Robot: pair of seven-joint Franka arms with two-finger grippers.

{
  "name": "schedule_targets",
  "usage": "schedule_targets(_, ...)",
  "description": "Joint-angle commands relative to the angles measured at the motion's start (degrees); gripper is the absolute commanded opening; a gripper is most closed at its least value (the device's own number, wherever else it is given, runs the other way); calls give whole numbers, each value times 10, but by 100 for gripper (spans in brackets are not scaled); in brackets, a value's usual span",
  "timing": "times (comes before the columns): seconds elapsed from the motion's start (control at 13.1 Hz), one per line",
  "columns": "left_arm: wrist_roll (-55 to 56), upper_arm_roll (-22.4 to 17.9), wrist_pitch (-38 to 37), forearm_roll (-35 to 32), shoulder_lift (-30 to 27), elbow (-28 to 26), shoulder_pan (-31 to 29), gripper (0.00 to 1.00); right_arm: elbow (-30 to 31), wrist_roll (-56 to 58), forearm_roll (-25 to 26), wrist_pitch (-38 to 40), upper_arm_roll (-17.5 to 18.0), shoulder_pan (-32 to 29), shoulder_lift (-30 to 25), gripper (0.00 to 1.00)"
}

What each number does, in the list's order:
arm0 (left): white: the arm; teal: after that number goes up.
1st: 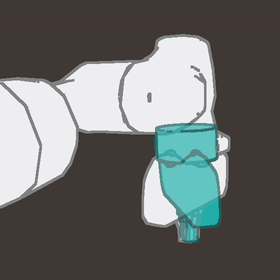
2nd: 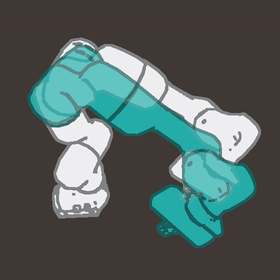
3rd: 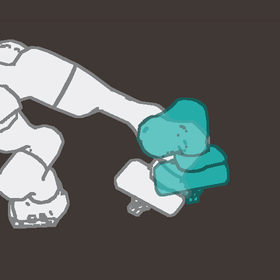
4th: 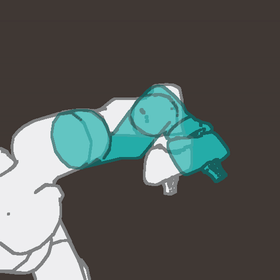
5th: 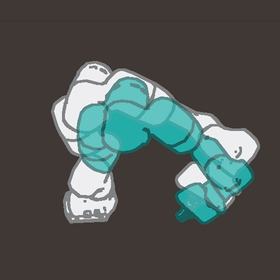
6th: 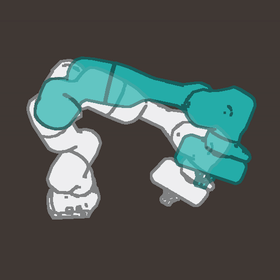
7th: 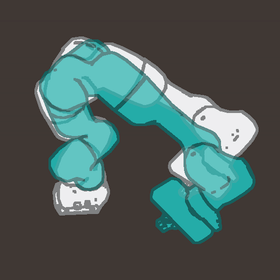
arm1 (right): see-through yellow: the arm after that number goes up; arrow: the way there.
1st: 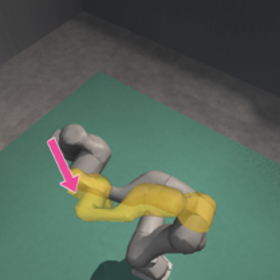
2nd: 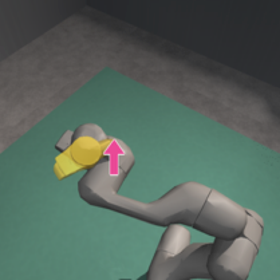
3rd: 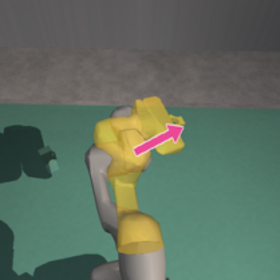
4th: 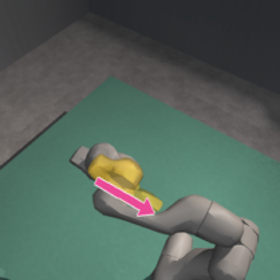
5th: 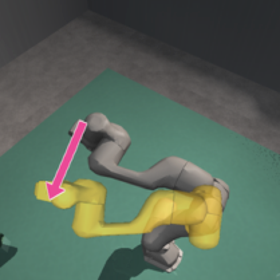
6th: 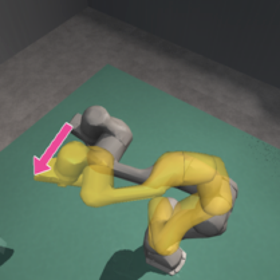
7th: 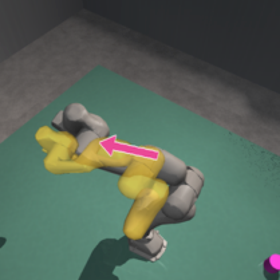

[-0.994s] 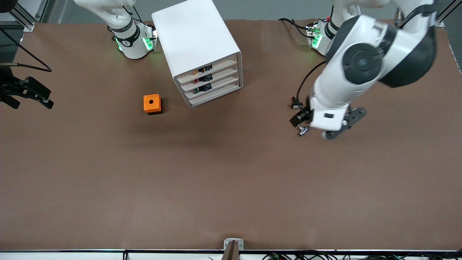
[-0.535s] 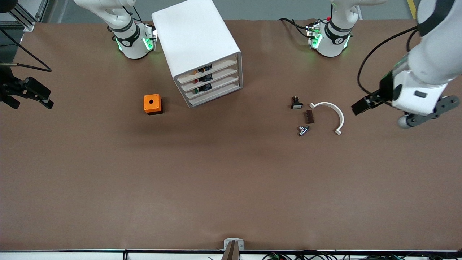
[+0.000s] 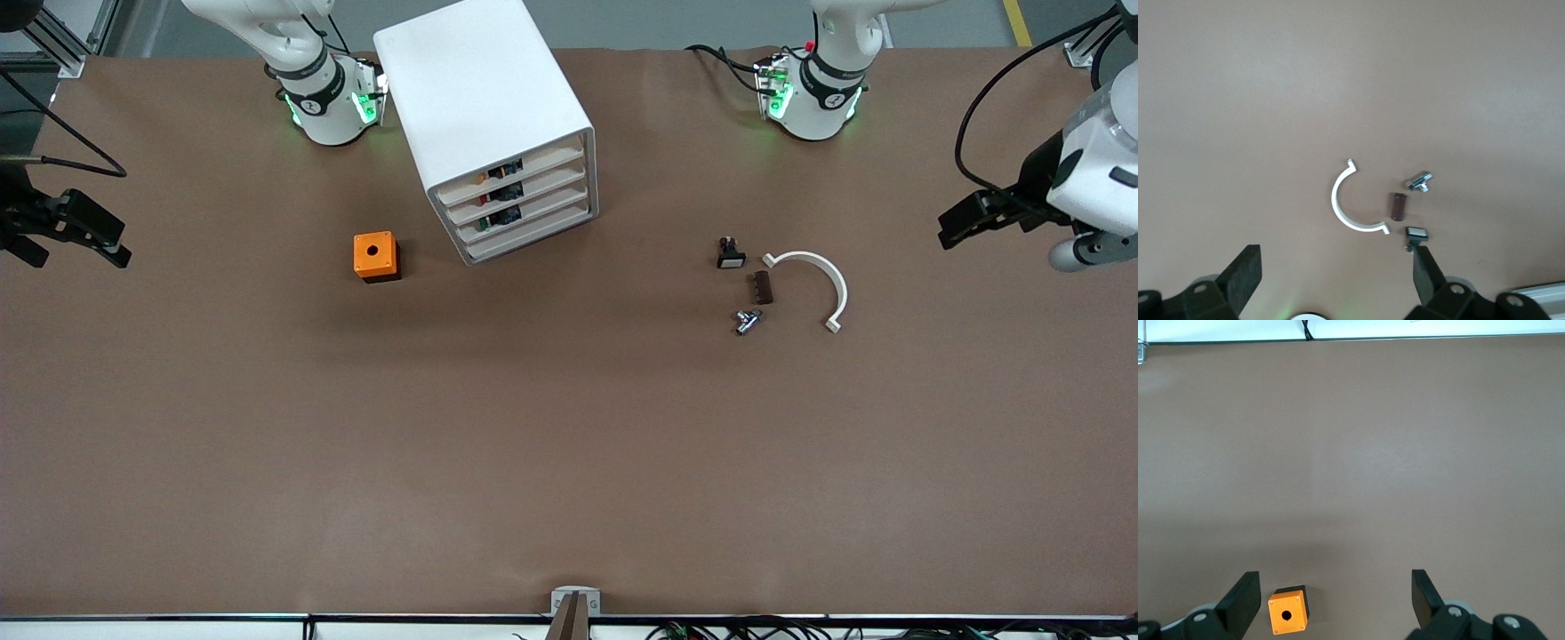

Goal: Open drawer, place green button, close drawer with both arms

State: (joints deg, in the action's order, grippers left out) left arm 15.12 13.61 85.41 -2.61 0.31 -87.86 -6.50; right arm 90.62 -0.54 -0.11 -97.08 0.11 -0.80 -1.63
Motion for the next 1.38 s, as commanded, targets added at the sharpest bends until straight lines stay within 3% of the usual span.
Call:
schedule_targets(0.0, -68, -20, 18, 1, -47, -51, -5, 100, -3, 3, 1, 7, 11, -14, -2, 100)
schedule_targets(0.46, -73, -16, 8, 2, -87, -91, -5, 100, -3, 4, 1, 5, 9, -14, -2, 100)
schedule_targets(1.3, -111, -12, 1, 21, -80, -78, -2, 100, -3, 3, 1, 5, 9, -14, -2, 100)
